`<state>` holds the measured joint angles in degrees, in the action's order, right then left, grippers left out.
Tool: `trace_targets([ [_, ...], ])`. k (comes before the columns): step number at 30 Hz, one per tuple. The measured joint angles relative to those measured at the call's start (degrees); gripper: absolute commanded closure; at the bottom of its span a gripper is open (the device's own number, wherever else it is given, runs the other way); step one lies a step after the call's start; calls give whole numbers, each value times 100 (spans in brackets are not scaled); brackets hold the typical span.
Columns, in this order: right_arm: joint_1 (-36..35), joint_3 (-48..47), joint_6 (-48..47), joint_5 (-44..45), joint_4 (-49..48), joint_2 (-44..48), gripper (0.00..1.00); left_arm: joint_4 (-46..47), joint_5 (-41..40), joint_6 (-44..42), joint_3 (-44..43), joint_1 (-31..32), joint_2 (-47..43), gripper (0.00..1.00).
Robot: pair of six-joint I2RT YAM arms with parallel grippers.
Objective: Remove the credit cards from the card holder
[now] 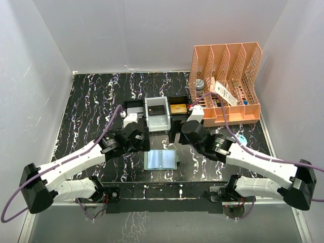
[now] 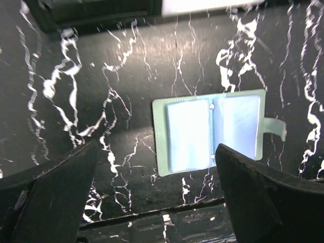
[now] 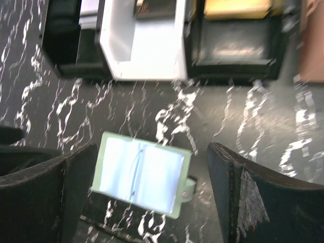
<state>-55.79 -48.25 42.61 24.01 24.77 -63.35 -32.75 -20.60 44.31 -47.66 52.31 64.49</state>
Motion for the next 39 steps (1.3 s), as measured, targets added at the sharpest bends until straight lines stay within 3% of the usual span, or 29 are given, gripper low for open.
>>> trace_targets([
  [5,96,-63,-772,935,9,601,7,-310,-275,-485,-393,-487,-678,1],
  [10,1139,-81,-1316,833,-83,981,4,-389,-101,-1172,-723,-2420,-1154,1],
  [13,1893,-214,-1572,573,4,1036,2,-584,-94,-1355,-1008,-2940,-1189,1],
  [26,2017,-2151,-2487,-586,37,1934,2,-1075,-584,-1646,-2483,-2962,-2039,1],
  [39,2017,-2162,-2586,-621,192,1794,2,-1104,-686,-2009,-2660,-2962,-2063,1],
])
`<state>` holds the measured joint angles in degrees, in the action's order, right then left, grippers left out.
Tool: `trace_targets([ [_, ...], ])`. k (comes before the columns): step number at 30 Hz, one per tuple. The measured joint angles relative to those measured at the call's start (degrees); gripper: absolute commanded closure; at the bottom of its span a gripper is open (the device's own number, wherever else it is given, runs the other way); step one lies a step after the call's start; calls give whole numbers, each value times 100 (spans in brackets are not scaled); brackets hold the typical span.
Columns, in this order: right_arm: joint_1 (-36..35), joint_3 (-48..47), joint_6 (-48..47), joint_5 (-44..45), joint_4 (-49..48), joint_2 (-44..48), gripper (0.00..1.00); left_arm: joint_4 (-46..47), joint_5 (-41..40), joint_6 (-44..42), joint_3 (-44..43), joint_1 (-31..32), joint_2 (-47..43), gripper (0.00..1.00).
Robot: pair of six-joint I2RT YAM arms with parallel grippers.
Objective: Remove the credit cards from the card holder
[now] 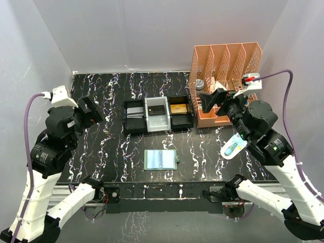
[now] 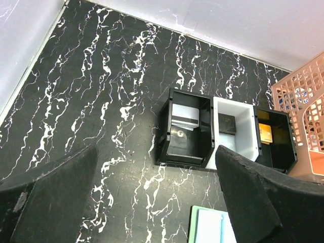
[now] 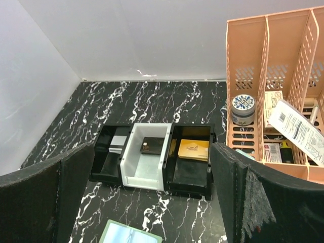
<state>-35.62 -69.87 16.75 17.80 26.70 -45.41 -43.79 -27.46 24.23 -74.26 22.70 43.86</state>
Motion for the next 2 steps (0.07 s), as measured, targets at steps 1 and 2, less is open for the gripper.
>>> trace_targets([
  [1,0,0,0,0,20,-31,2,0,0,-11,0,0,4,1],
  [2,0,0,-4,0,46,-57,2,0,0,-17,0,0,9,1],
])
